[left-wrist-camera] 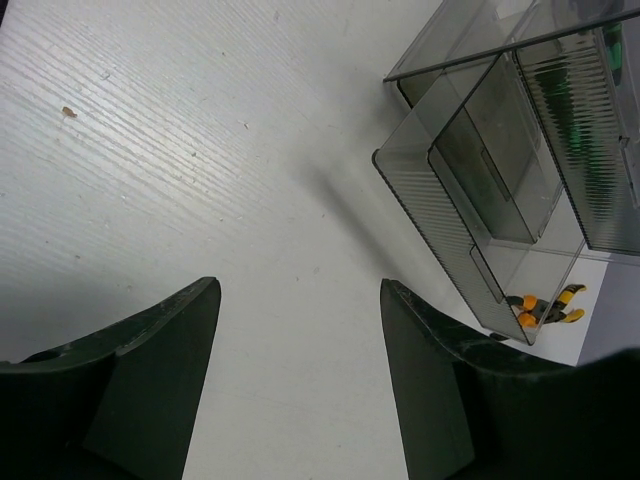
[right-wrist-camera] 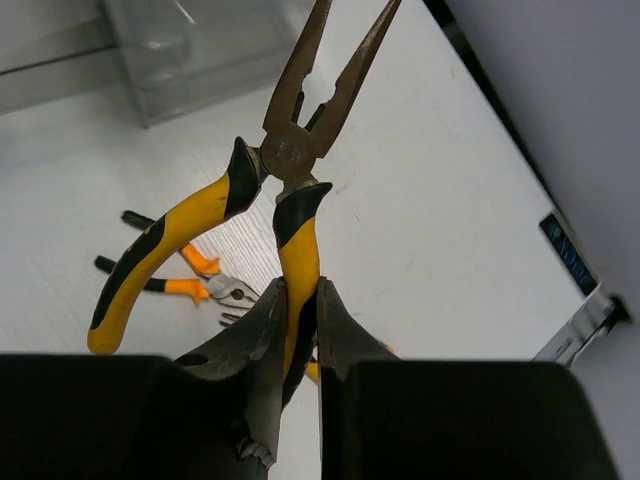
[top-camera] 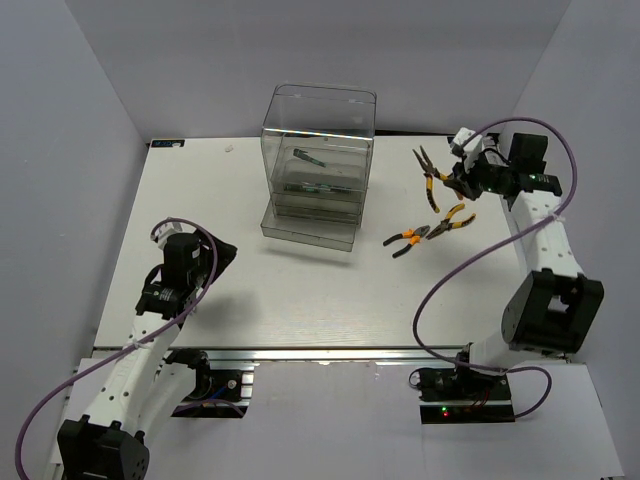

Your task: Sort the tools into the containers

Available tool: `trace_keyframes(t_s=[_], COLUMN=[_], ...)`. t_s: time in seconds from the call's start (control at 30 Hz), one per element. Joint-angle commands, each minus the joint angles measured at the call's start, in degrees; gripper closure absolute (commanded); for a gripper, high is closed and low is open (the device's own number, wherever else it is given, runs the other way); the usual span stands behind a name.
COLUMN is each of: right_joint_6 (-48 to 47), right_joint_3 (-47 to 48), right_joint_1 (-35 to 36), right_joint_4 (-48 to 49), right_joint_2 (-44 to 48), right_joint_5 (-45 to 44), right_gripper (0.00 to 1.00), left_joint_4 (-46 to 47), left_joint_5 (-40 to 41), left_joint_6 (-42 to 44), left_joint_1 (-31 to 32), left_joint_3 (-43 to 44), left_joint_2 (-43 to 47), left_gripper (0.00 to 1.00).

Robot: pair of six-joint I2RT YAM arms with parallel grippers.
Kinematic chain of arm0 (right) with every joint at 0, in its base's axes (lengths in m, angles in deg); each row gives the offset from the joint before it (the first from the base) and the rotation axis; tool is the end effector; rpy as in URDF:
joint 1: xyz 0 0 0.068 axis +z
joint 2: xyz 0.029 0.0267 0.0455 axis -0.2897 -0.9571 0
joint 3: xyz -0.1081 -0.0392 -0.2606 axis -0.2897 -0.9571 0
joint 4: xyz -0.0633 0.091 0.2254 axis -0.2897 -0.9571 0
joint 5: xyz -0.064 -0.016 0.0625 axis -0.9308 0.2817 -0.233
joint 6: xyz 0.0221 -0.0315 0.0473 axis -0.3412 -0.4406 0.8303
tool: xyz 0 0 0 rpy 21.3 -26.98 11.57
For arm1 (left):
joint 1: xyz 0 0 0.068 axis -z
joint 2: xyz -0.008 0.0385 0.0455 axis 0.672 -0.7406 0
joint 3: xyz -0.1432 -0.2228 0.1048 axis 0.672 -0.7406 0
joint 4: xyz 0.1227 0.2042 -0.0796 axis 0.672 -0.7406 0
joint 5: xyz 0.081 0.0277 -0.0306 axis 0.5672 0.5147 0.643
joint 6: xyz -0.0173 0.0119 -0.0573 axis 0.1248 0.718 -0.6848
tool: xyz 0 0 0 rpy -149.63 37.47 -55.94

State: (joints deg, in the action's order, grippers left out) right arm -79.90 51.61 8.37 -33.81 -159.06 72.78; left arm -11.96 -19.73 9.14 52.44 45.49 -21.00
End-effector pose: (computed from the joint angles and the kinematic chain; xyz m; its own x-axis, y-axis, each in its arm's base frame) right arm 0.3403 -0.0201 0.3389 -0.0765 -0.5705 -0.8177 -0.7257 0.5943 -0.3467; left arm 0.1525 -0.0220 0.2526 -0.4311 -0.7209 -0.5426 -0.4233 0.6926 -0.5840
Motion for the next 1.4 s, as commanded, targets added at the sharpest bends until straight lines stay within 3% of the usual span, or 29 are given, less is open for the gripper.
trace_keyframes(t_s=[0.0, 0.17, 0.33, 0.5, 0.67, 1.03, 1.37], right_joint_6=[-12.78, -25.43, -30.99, -29.59, -26.52, -22.91, -24.23], right_joint_3=[-0.81, -0.37, 1.04, 0.33, 3.58, 13.95, 10.8], right_joint_1=[1.78, 7.93, 20.4, 32.25, 39.48, 44.33, 45.03], right_joint_4=[-7.39, -16.18, -19.62, -10.42, -2.93, 4.11, 6.92], right_joint_2=[4.93, 10.04, 11.89, 8.22, -0.56, -14.64, -16.5], right_joint_5=[8.51, 7.56, 5.36, -3.51, -13.79, -25.94, -29.45], right_gripper=[1.0, 1.0, 1.0, 1.0, 1.0, 1.0, 1.0], left_joint_4=[-0.16, 0.01, 0.01, -0.16, -1.21, -2.62, -2.36], left_joint_5=[1.56, 1.74, 1.48, 0.95, 0.95, 1.47, 1.74], left_joint_6=[1.18, 1.71, 1.71, 0.66, 0.13, -1.54, -0.84], left_joint_1=[-0.29, -0.37, -0.37, -0.37, -0.37, -0.37, -0.37], left_joint_3=[0.92, 0.92, 0.22, -0.75, -0.84, -1.46, -0.84], left_joint_2=[0.92, 0.84, 2.41, 4.79, 7.51, 10.94, 8.84], left_gripper=[0.24, 0.23, 0.23, 0.23, 0.23, 0.23, 0.23])
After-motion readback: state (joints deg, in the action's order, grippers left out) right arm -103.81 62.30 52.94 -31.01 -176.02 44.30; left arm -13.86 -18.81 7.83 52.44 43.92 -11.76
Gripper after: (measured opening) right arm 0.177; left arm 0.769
